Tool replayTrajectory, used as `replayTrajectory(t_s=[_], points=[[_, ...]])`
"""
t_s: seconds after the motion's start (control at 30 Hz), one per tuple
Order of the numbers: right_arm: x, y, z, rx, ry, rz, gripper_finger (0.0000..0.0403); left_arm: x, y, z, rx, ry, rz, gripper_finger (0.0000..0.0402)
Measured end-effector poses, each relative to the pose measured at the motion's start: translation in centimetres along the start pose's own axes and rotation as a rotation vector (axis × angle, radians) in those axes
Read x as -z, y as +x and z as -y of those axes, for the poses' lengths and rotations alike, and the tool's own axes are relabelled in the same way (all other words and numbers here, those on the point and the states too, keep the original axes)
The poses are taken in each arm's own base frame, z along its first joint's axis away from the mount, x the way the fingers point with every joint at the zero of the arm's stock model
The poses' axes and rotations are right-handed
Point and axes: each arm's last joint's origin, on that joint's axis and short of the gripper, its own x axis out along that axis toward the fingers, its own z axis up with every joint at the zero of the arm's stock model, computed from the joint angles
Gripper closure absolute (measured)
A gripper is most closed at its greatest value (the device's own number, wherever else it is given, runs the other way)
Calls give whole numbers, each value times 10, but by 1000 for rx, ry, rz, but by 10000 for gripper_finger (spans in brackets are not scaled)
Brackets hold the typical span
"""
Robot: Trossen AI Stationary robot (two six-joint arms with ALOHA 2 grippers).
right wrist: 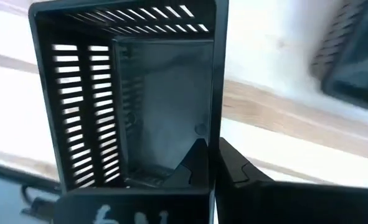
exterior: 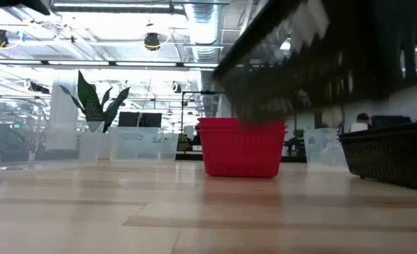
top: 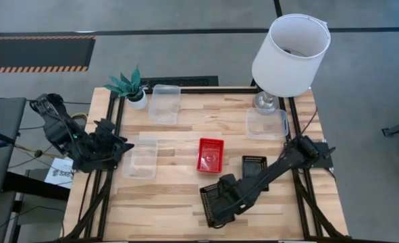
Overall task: Stack baskets by color
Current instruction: Stack the left black bin on top of the black bin
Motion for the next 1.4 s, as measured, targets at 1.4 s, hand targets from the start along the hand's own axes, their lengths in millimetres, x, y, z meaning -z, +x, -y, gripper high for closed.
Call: replayTrajectory(t_s=[1.4], points=[[-31,6,200,-149,236,187,389,0,8,3,9,-136,76,164]])
